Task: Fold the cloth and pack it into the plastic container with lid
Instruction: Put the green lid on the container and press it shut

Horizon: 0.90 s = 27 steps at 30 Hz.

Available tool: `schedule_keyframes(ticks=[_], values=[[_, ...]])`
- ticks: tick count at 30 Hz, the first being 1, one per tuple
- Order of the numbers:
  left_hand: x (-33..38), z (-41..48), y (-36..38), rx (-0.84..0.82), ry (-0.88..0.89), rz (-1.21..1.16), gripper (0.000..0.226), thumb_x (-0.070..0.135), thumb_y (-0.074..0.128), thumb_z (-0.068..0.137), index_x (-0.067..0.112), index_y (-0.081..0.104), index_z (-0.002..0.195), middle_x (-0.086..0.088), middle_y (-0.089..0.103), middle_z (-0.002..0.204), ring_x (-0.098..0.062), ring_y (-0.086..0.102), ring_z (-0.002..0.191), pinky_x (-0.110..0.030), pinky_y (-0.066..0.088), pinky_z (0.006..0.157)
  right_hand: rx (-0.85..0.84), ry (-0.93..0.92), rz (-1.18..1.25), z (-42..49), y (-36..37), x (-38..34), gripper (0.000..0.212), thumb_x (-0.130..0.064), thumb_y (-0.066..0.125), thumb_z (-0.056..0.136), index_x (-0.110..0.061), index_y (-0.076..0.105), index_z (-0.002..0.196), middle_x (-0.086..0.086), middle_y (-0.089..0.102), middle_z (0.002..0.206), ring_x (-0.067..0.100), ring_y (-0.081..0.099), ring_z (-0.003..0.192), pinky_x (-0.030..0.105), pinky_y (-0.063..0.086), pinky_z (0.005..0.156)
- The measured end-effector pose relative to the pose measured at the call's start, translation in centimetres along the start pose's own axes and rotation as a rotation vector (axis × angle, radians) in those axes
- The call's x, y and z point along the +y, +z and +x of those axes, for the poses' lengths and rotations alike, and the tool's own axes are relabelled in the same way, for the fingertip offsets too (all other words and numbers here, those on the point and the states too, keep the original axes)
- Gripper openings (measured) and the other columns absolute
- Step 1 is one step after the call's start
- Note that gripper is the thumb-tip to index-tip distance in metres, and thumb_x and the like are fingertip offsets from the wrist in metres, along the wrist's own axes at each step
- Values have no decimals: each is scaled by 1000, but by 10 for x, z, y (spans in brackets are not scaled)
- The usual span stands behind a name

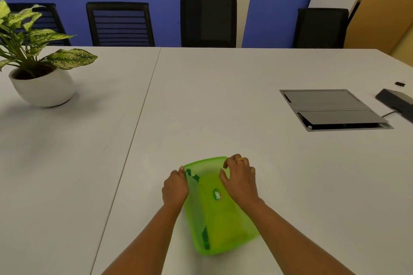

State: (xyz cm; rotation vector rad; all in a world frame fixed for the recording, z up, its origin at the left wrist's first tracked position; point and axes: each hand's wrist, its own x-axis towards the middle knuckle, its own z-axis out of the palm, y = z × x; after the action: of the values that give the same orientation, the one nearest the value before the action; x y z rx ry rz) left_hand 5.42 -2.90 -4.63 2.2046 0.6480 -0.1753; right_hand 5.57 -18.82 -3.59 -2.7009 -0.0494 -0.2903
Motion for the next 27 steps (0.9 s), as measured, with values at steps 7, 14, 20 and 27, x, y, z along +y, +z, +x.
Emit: schedule_keyframes(ticks=[7,14,20,27], values=[[19,-11,2,-157,-307,-764,27,21,31,100,0,46,95,-14,47,69,-28,54,56,-22,49,30,-70,-27,-92,-4,0,-12,33,-36,46,83,-13,63,100,7,62,107,30,54,101,41,41,78],[8,-13,4,-209,-343,-789,31,29,29,100,1,44,103,-14,46,67,-28,54,58,-25,52,35,-156,-111,0,-3,4,-6,38,-30,47,90,-13,56,122,8,55,132,26,48,124,41,38,100],[7,-27,0,-219,-378,-775,33,30,29,99,2,44,97,-12,47,69,-24,49,58,-31,49,48,-378,-126,-3,-4,0,7,42,-26,29,100,-30,31,142,-11,19,155,10,9,145,43,2,117],[5,-33,2,-190,-422,-735,36,34,30,99,3,48,96,-9,50,72,-21,48,60,-29,41,51,-484,-197,-21,3,-7,15,43,-25,26,101,-34,24,143,-10,12,157,15,-1,146,46,-2,116]])
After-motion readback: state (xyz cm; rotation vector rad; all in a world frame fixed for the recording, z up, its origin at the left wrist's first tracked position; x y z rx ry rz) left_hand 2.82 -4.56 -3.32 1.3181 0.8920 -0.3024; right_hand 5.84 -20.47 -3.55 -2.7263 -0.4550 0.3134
